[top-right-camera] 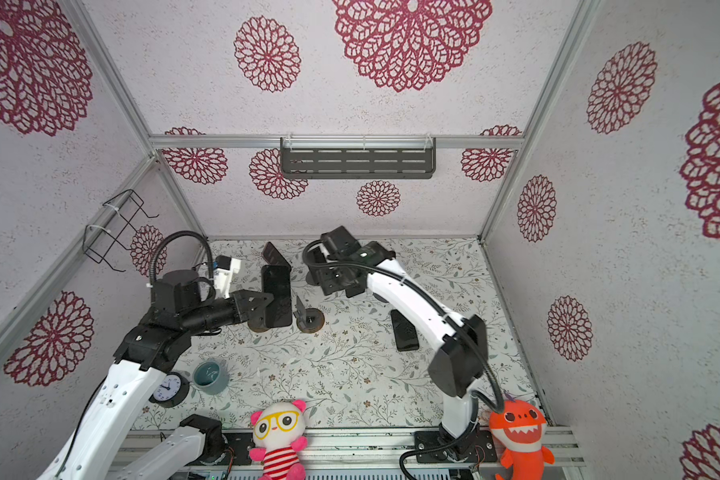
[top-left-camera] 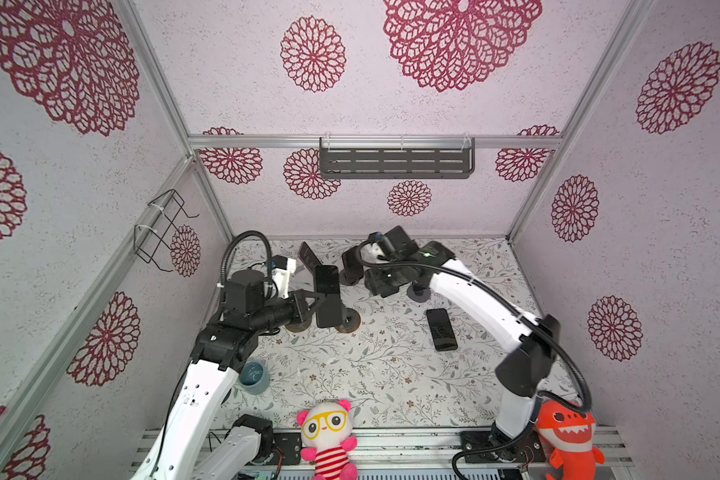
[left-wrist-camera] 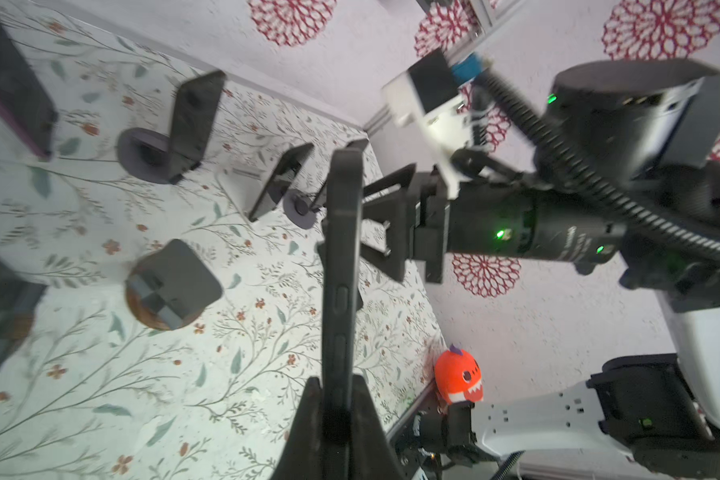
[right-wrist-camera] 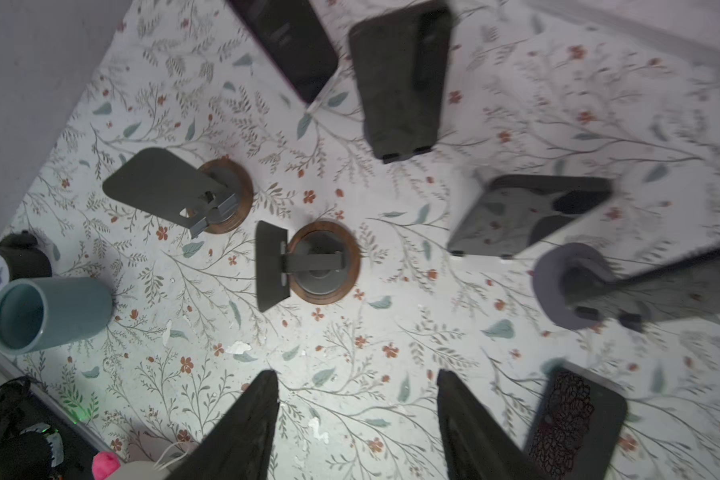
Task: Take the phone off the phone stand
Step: 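Lower the held phone flat beside the lying phone with the left gripper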
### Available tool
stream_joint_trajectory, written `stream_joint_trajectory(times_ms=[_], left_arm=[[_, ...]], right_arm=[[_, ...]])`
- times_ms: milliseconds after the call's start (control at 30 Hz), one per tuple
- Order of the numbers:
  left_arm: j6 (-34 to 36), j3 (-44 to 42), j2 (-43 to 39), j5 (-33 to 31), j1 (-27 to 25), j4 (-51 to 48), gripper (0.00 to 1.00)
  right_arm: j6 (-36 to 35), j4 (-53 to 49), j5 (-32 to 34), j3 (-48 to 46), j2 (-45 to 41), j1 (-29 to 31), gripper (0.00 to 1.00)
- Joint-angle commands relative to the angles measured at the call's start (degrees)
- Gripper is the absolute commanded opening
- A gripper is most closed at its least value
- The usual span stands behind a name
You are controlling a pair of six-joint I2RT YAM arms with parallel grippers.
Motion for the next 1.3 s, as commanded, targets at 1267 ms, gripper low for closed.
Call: stream_joint_trajectory(times_ms=[1267], left_arm=[[-30.56,10.36,51.36,-19.36,-30.91,33.17,0.0]], right_arm=[[-3.82,21.8,-9.33,-50.6,-23.16,-39.46,0.43]])
